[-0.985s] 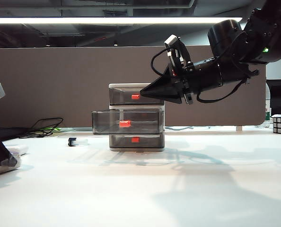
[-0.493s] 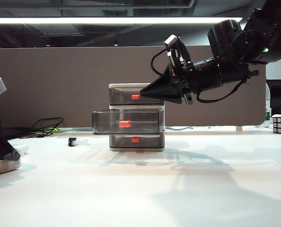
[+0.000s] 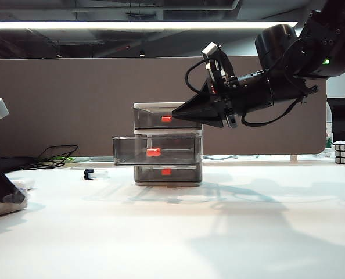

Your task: Open the second layer of the drawer on the table, pick up a pack of napkins on the table and put it in, and finally close the drawer.

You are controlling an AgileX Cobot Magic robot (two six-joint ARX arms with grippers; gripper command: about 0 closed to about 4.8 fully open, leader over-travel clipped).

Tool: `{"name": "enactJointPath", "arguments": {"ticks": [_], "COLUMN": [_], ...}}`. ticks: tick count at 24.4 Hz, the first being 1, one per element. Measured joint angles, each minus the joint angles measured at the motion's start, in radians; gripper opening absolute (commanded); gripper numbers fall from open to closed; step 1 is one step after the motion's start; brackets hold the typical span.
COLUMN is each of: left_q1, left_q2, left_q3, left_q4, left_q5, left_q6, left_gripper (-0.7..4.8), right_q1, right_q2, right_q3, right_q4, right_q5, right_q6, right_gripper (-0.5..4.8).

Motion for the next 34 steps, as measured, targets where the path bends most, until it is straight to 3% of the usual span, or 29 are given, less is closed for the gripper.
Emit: {"name": "enactJointPath", "arguments": {"ticks": [3,8,18,23,27,30,34], "left_q1": [0.0,0.0,-0.01,-0.111,-0.224,-0.288,-0.367], "left_q2": [0.0,0.0,-0.018,-0.119,-0.185,-0.175,-0.021], "left_q3": [0.0,0.0,0.001,0.045,0.201,0.32,0.446], "left_q4": [-0.002,-0.003,0.007,0.007,-0.018,-0.036,-0.058], "left_q5": [0.0,-0.017,-0.003,-0.009,-0.075,-0.088,-0.089], "left_q6": [0.009,0.016,0.012,0.001,0.005,0.005,0.005], "left_gripper": [4.27,3.39,3.36,3.37,3.37,3.37,3.37], "right_q1": [0.0,0.0,0.0,0.0,0.0,0.0,0.001], "right_q2": [0.0,0.0,0.0,0.0,0.0,0.0,0.0], "right_q3": [0.0,0.0,0.0,0.0,0.0,0.0,0.0], "right_q4": [0.0,0.0,0.0,0.0,-0.018,-0.02,-0.018], "right_q5": [0.0,0.0,0.0,0.0,0.0,0.0,-0.001], "right_q6": [0.0,0.0,0.0,0.0,0.0,0.0,0.0], "right_gripper": [-0.05,-0.05,-0.05,-0.05,-0.05,-0.05,-0.05]}}
